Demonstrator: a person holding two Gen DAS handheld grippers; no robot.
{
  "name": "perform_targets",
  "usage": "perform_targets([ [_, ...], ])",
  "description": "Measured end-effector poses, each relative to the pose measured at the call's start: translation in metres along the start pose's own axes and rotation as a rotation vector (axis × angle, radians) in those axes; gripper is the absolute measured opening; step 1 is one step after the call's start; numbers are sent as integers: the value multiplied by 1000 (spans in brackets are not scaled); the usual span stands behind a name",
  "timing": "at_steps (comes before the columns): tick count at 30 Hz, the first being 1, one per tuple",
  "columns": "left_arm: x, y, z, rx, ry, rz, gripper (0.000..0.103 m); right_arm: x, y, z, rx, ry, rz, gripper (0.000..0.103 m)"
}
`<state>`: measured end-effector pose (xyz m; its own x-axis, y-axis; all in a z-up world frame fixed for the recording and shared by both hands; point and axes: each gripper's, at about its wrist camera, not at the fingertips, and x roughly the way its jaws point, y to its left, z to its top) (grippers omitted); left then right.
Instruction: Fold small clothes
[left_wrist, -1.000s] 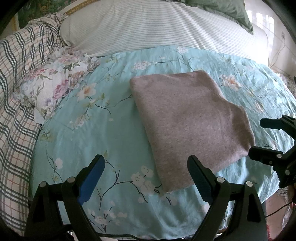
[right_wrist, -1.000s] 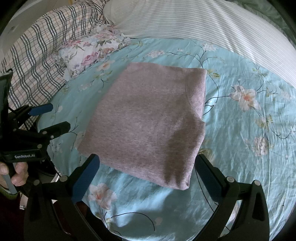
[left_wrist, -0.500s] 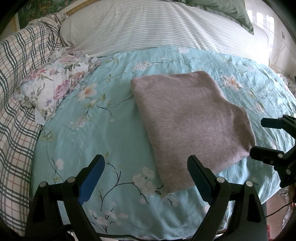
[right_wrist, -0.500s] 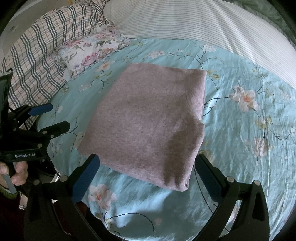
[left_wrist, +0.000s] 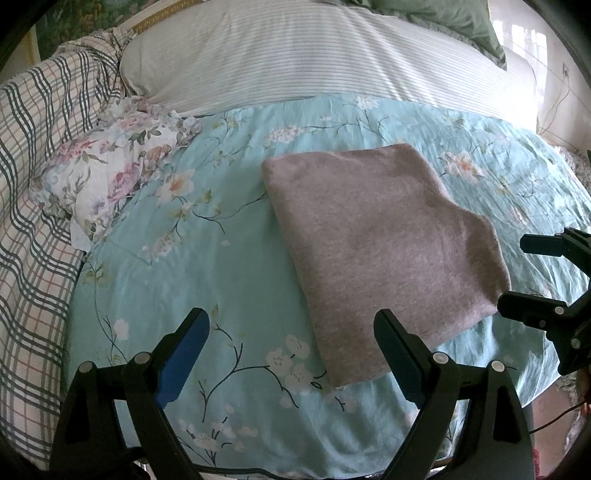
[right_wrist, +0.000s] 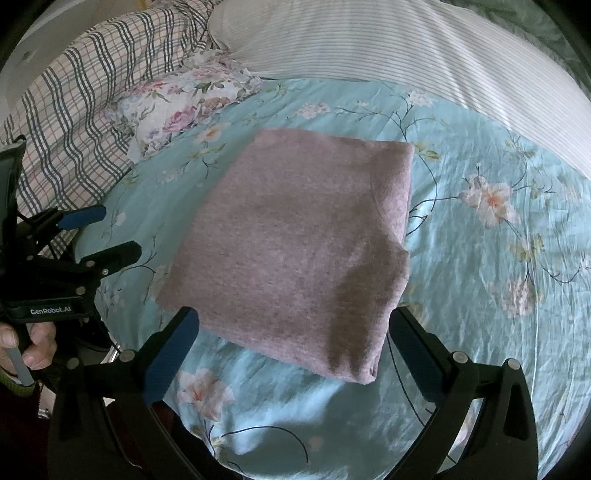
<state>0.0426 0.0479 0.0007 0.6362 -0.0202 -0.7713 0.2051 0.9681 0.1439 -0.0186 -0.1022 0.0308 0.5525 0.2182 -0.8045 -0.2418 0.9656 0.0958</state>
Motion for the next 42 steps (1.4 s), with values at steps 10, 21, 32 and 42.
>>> perform_targets([
  [10,0,-1,0,-15,4,-8,91,0,1,2,3,-2,-2,103],
  [21,10,11,6,-49,5,-10,92,8,-6,12,22,-7,-12,103],
  [32,14,11,9,-48,10,1,92,9,-9,15,25,-9,-18,103],
  [42,14,3,11,-29,6,6,92,6,-10,12,50,-34,-31,103],
])
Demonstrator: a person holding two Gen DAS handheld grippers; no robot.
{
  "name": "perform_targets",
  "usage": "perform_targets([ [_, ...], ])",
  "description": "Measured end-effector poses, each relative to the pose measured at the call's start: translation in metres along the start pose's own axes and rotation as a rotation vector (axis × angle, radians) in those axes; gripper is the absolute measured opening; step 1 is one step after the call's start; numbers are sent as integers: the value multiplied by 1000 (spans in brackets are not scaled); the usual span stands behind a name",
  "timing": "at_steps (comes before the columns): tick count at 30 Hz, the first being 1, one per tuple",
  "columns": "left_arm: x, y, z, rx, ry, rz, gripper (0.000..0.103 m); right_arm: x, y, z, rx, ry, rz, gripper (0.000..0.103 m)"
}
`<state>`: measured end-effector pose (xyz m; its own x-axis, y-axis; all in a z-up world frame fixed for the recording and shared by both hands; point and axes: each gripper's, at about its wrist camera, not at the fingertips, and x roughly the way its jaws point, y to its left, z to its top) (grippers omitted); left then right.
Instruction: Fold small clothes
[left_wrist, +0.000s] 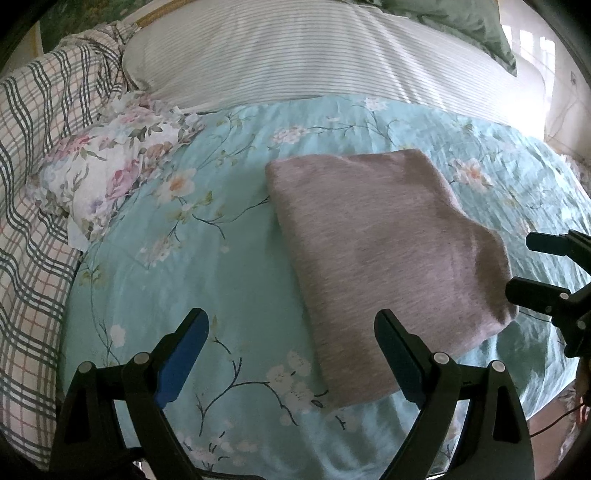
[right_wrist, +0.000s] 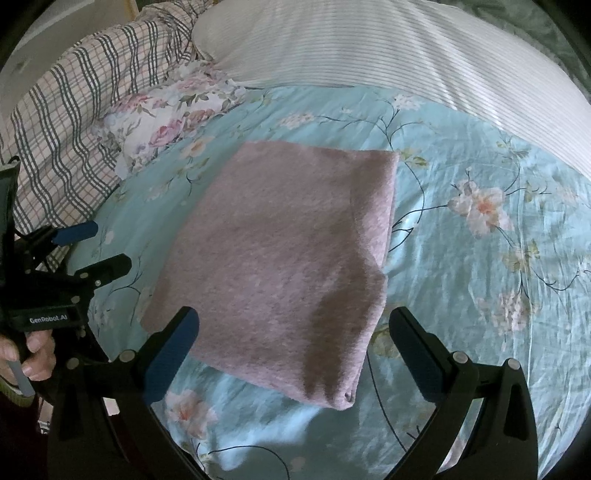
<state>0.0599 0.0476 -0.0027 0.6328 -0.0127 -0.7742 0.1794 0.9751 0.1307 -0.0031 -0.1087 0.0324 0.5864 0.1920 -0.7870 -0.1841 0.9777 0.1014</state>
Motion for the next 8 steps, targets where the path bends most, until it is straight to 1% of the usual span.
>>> perform_targets([
  [8,1,0,2,-3,-2,-7,92,-1,-2,-2,3,-9,-4,103],
])
